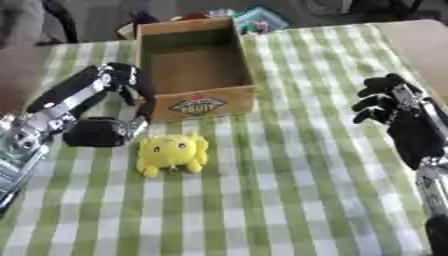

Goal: Pick up objects on the table and place them in the box.

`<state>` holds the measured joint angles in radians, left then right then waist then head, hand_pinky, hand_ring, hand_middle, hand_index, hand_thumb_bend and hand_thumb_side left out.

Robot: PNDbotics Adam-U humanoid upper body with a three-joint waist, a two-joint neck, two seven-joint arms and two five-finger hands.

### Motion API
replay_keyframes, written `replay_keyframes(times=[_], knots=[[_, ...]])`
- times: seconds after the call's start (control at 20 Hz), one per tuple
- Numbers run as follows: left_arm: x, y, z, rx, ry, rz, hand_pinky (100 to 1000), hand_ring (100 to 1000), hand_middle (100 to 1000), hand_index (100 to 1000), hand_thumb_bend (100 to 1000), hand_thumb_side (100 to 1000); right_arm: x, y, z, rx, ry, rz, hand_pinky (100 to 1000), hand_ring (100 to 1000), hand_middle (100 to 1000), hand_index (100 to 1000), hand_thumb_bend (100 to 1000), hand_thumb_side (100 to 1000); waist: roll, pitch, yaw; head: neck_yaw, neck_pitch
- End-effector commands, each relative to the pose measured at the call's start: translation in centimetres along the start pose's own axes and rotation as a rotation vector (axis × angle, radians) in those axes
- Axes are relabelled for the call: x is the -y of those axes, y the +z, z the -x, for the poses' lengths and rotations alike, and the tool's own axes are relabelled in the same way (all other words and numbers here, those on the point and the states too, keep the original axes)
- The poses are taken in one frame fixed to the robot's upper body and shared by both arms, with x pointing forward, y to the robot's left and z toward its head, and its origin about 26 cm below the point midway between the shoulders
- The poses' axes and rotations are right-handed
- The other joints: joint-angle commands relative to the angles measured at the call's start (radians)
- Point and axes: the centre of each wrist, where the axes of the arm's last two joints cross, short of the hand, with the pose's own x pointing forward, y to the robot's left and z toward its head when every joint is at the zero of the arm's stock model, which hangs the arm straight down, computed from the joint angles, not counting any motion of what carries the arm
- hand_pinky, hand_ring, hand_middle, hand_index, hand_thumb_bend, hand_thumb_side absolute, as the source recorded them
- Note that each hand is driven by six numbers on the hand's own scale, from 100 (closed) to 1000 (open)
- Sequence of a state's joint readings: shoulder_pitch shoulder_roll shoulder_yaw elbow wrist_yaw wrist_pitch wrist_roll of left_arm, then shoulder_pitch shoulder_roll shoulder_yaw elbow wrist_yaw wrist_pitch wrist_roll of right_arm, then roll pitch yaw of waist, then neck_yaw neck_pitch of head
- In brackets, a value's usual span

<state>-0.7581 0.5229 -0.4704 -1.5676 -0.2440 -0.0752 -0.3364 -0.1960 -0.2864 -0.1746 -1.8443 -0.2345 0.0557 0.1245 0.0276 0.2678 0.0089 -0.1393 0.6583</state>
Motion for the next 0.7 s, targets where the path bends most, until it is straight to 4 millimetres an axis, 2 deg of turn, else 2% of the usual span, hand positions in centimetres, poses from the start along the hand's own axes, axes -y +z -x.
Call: replay_keyframes(times=[0.05,0.2,0.25,0.3,0.5,0.7], knots=[[-0.2,-0.5,0.4,-0.011,-0.053,0.039,618,733,666,679,241,325,0.2,-0.3,-0.9,0.028,0.017,-0.013,460,551,569,700,100,671,-0.003,-0.020,-0.001,0.001,-0.001],[0.5,-0.8,1.0,-0.023,-0.077,0.078,628,744,680,703,384,355,0.2,-0.3,-0.9,0.028,0.017,-0.013,460,551,569,699,100,675,-0.003,-0.019,-0.003,0.000,-0.001],[0.7,-0.9,1.1,-0.026,-0.084,0.087,629,745,682,704,393,360,0.2,-0.3,-0.9,0.028,0.017,-0.012,460,551,569,699,100,675,-0.004,-0.019,-0.004,0.000,-0.001],[0.8,-1.0,1.2,-0.029,-0.089,0.092,633,749,685,714,463,397,0.2,-0.3,-0.9,0.027,0.017,-0.012,460,551,569,700,100,675,-0.004,-0.018,-0.005,-0.001,-0.001],[1.4,-1.4,1.7,-0.046,-0.116,0.100,643,759,695,734,528,386,0.1,-0.3,-0.9,0.030,0.015,-0.014,460,551,569,700,100,674,-0.006,-0.017,-0.007,-0.002,-0.001],[2.1,-1.9,2.2,-0.060,-0.135,0.090,642,760,697,738,517,350,0.1,-0.3,-0.9,0.029,0.013,-0.015,460,551,569,699,100,676,-0.007,-0.016,-0.012,-0.003,-0.001]])
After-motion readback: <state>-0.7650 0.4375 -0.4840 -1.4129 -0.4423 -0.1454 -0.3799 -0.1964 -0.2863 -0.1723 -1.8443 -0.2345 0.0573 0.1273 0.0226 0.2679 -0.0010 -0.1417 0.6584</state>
